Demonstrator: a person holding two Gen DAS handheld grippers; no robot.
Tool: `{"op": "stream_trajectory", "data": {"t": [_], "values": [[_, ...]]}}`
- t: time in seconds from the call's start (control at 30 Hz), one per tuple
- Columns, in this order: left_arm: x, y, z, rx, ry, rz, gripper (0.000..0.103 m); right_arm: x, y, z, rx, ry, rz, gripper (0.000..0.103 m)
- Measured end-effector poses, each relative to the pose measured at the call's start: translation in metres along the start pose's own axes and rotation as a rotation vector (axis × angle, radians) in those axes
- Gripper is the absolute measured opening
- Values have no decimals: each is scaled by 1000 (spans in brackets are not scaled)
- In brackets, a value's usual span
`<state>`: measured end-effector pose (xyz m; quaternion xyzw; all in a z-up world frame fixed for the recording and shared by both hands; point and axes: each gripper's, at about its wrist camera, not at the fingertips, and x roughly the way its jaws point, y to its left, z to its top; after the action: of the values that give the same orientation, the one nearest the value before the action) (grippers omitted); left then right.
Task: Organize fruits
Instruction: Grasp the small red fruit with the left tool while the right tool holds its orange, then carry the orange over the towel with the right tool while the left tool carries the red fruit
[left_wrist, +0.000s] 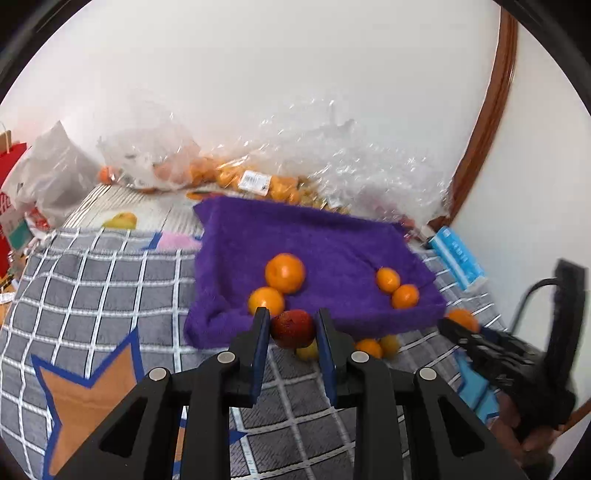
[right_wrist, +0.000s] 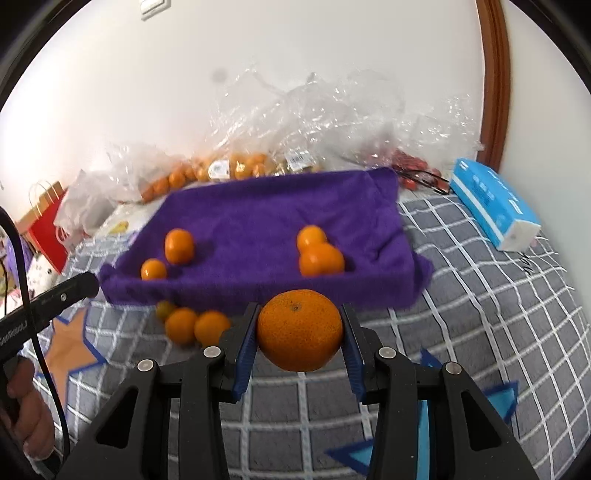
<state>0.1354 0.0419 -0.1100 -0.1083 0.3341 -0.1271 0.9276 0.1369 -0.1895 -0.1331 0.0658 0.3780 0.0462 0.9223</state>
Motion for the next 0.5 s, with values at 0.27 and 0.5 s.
{"op": "stream_trajectory", "data": {"t": [0.27, 0.5], "values": [[1, -8, 51, -4, -38, -18, 24, 16, 7, 29, 1, -31, 16, 42], [37, -6, 77, -53, -27, -50, 24, 36, 5, 54, 8, -62, -6, 42]]}}
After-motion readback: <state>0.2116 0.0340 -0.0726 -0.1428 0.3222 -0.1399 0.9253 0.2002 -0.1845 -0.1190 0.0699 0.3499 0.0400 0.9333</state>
